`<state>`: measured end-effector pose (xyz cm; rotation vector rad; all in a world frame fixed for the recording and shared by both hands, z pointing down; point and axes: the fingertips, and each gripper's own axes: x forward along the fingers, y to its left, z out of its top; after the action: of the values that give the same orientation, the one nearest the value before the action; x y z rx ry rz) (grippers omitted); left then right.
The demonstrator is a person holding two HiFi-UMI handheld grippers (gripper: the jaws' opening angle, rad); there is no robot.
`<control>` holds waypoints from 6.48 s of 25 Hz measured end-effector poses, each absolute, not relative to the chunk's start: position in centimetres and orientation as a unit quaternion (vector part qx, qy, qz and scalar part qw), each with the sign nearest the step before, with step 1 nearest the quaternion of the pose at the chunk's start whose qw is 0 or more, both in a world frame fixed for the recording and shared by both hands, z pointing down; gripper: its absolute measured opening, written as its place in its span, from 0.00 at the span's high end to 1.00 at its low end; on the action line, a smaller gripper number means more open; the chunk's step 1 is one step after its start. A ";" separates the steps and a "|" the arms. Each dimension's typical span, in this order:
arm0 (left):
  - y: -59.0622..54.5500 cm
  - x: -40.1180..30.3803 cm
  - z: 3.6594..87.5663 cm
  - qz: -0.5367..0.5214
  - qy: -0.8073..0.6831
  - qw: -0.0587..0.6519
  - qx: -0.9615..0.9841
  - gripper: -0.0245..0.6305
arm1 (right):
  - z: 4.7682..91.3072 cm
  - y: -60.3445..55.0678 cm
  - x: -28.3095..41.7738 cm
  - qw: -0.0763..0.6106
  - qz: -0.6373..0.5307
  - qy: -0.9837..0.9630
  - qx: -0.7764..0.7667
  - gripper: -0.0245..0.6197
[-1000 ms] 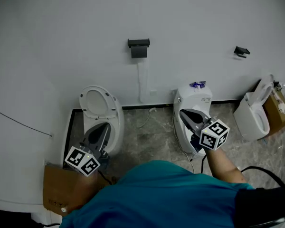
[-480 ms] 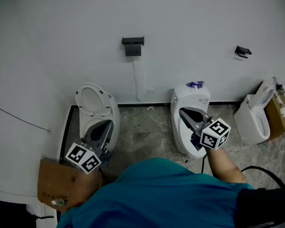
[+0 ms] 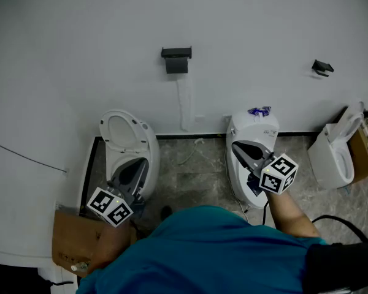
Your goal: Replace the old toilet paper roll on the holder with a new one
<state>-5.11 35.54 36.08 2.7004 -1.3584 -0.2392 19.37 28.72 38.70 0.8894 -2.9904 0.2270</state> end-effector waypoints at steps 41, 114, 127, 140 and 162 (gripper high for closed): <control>4.1 -15.7 36.2 -0.071 -0.465 0.062 0.880 0.95 | 37.6 -4.5 7.8 0.012 0.072 -0.965 0.252 0.96; -27.1 -9.3 52.4 0.160 -0.272 0.149 0.937 0.87 | 41.2 -30.2 8.2 0.029 0.112 -0.961 0.250 0.95; -24.7 -9.0 48.8 0.128 -0.213 0.247 0.937 0.88 | 46.2 -31.2 7.1 0.054 0.172 -0.963 0.202 0.90; -25.2 -8.4 49.3 0.149 -0.219 0.255 0.930 0.88 | 52.4 -34.2 1.7 0.090 0.200 -0.967 0.129 0.29; -24.5 -9.0 48.7 0.160 -0.218 0.253 0.929 0.88 | 52.8 -33.3 -5.9 0.105 0.228 -0.968 0.027 0.22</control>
<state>-8.96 -24.46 48.71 2.5260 -0.5934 0.4350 -5.89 -33.35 52.77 0.0802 -2.8521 0.6712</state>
